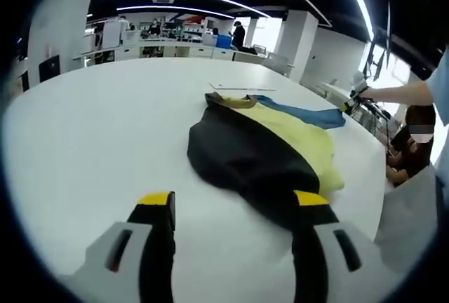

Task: Fold the garment on the visible template until the final outline fits inside the template.

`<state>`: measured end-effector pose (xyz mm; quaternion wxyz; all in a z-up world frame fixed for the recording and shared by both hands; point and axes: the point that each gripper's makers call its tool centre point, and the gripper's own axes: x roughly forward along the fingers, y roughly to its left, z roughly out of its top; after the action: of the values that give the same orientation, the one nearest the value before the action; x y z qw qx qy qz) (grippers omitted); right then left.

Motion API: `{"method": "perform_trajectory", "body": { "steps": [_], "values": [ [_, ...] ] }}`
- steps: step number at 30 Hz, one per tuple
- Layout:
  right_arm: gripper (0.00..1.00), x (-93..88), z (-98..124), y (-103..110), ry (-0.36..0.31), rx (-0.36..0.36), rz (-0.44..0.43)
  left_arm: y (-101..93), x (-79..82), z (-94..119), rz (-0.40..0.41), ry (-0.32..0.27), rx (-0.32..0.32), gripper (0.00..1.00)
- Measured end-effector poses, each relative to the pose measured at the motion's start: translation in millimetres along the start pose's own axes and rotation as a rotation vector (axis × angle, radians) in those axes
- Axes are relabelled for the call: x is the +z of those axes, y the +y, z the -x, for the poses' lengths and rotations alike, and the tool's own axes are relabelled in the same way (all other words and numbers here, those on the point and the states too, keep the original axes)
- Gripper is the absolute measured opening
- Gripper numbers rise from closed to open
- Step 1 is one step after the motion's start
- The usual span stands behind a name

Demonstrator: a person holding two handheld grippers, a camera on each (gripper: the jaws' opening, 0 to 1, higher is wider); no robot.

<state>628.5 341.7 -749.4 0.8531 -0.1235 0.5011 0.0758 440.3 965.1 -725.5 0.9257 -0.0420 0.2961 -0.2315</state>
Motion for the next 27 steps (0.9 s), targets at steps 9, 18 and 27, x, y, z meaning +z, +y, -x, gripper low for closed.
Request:
{"method": "perform_trajectory", "body": {
  "steps": [9,18,27],
  "values": [
    [0.0,8.8,-23.2,-0.6,0.012,-0.005,0.015,0.5,-1.7,-9.3,0.0,0.02,-0.006,0.64],
    [0.0,-5.6,-23.7,-5.3,0.044,-0.015,0.01,2.1,-1.4,-13.4,0.005,0.023,-0.01,0.64],
    [0.0,-8.5,-25.5,-4.3,0.05,-0.057,0.058,2.1,-5.8,-14.7,0.014,0.028,-0.013,0.64]
  ]
}}
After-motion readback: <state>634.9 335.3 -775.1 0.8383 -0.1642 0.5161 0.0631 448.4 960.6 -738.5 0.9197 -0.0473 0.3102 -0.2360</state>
